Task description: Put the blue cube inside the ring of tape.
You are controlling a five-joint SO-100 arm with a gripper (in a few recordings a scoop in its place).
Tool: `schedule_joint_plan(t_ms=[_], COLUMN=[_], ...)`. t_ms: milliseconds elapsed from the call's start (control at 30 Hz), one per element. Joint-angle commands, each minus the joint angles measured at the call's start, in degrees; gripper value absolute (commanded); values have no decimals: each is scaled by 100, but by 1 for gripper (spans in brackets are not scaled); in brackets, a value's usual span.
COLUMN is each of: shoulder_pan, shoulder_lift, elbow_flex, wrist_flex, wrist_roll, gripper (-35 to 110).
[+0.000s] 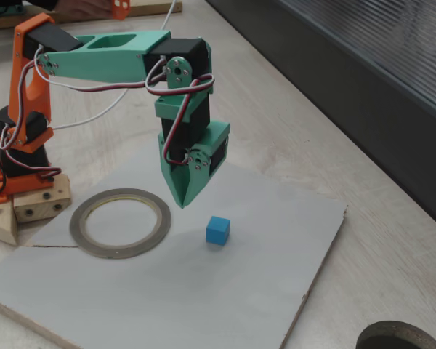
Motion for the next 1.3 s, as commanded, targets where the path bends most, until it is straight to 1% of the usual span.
schedule_joint_plan(t_ms=[0, 267, 367, 467, 767, 933, 1267], shoulder_pan=[-97, -88, -88, -88, -88, -88, -88], shoulder_lift=[35, 35, 35, 35, 9, -510, -571], elbow_flex=[-185, -114, -114, -114, -158, -176, -193], wrist_flex=[79, 123, 123, 123, 62, 53, 44], wrist_roll=[26, 79, 79, 79, 70, 53, 35], gripper=[6, 37, 45, 50, 51, 51, 51])
